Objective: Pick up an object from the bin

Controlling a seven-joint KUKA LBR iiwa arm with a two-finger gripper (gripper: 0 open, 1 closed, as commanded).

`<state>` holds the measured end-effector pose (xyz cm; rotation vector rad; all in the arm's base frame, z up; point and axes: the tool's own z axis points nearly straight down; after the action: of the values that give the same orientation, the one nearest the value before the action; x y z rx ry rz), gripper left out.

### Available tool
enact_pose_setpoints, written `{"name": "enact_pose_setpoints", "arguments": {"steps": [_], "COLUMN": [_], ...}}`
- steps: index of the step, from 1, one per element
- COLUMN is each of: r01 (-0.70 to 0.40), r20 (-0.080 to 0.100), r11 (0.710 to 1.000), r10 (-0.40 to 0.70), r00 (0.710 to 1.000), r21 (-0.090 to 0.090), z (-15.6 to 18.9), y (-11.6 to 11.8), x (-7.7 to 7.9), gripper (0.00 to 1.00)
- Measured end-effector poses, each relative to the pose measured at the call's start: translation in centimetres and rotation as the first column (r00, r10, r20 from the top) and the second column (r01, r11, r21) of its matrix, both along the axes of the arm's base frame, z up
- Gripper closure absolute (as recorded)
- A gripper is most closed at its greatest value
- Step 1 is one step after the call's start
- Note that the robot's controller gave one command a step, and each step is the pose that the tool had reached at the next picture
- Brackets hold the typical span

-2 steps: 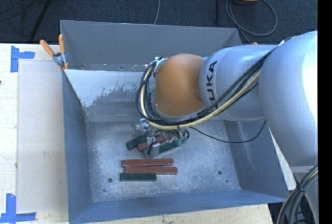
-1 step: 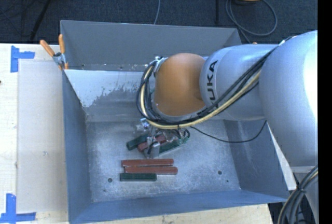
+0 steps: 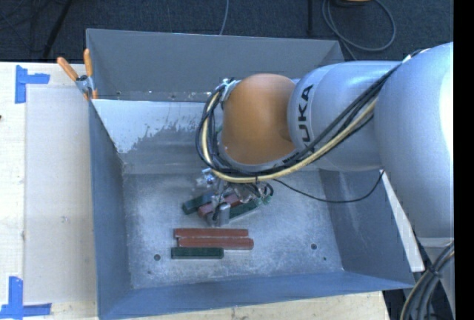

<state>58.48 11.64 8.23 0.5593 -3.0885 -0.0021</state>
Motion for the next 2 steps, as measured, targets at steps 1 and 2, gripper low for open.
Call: {"name": "enact_pose_setpoints", "arguments": {"steps": [1,2], "r01": [0.001,0.001], "r20": [0.001,-0.001], "r11": [1.000,1.000], "r10": [-0.001,-0.001], "r00": [1.000,1.000], "r21": [0.000,-0.001], "z": [1.2,2.4], "y": [0.0,0.0], "x": [0.1,0.0], "gripper": [1.00,1.00]}}
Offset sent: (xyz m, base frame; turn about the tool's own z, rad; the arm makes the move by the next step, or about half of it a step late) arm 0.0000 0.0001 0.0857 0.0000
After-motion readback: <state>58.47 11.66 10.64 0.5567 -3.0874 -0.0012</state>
